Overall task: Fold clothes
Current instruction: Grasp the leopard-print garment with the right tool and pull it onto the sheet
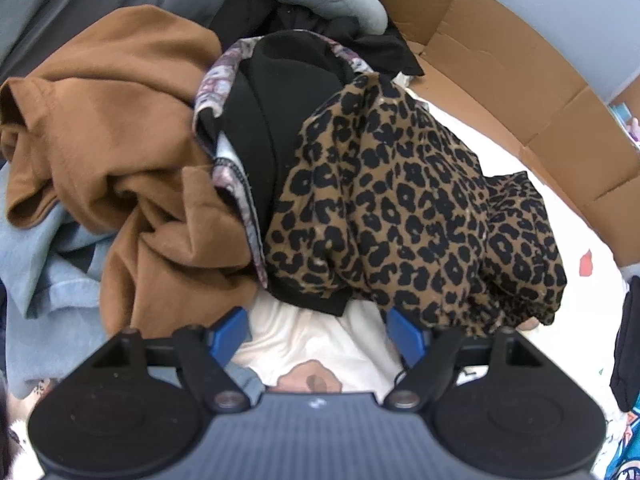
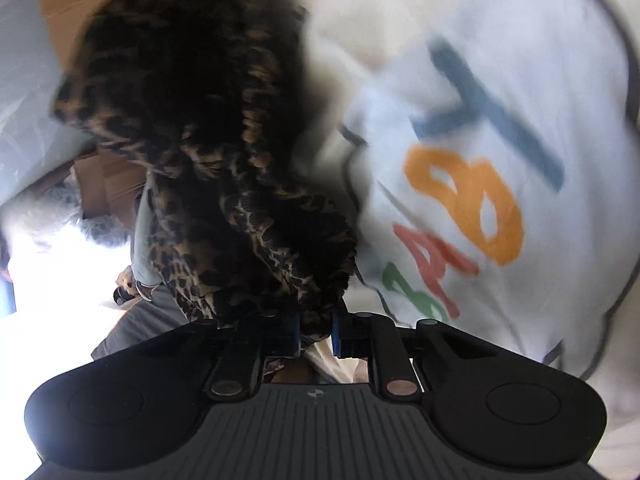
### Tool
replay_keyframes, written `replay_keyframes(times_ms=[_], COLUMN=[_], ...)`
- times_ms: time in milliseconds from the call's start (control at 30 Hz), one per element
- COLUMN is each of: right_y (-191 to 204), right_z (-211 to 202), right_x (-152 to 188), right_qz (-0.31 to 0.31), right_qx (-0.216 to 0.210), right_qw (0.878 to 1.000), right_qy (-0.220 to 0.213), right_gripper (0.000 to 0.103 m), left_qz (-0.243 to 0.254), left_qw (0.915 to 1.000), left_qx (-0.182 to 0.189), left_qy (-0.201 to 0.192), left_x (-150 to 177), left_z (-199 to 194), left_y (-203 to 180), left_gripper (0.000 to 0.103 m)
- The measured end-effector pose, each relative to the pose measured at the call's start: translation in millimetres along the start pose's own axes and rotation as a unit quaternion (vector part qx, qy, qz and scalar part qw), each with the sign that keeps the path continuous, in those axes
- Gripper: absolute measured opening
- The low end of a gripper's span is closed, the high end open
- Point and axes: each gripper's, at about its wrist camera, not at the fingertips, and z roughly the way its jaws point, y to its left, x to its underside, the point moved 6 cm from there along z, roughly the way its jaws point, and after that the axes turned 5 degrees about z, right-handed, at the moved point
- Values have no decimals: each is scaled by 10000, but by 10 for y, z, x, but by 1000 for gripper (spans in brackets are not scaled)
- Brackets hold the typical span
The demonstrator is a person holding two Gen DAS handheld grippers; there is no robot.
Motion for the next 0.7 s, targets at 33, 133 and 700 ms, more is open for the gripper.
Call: replay_keyframes(times_ms=[33, 133, 700], right_y=[10, 27, 247], right_z=[-54, -226, -1364], right_x=[-26, -142, -654], right_qz=[-20, -179, -951], right_qx=[23, 195, 805], right_qw=[10000, 9993, 9836], right_qy=[-72, -266, -1306], right_gripper=[11, 10, 8], left_qz=[5, 21, 928], left_qw=[10000, 10000, 9956], left_qx=[-8, -55, 106], left_qy=[3, 26, 57], left_x=[1, -4, -255], left_z=[0, 4, -38], left_y=[-3, -47, -1539], left_gripper=[80, 80, 80])
